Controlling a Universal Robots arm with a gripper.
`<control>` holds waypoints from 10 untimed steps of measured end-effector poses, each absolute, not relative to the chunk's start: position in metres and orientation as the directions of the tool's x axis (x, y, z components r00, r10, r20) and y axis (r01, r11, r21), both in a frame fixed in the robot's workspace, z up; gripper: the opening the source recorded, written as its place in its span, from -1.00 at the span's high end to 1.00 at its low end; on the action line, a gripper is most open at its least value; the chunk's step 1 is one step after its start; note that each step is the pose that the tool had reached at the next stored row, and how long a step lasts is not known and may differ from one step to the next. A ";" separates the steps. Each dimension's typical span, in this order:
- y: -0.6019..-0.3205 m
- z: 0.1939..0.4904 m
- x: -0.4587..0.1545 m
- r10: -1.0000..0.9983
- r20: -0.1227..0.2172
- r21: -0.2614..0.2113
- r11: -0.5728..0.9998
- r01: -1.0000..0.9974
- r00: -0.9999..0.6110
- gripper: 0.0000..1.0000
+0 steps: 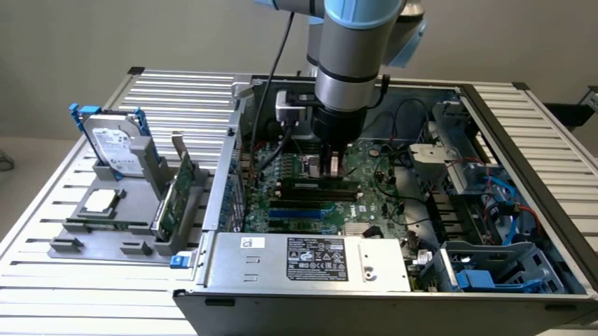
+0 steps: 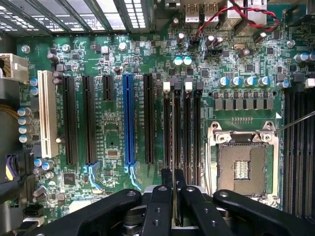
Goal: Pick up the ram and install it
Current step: 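Insert the ram into the slot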
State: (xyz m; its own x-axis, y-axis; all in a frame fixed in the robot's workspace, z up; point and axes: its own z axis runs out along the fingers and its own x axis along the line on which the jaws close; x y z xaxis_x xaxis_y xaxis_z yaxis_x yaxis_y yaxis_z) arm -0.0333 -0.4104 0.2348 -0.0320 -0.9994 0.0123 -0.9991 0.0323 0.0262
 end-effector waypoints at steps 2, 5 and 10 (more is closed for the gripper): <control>-0.411 0.233 -0.034 -0.999 0.012 0.023 0.032 -0.999 -0.032 0.73; -0.411 0.233 -0.034 -0.999 0.012 0.022 0.032 -0.999 -0.032 0.73; -0.412 0.233 -0.035 -0.999 0.012 0.022 0.032 -0.999 -0.032 0.73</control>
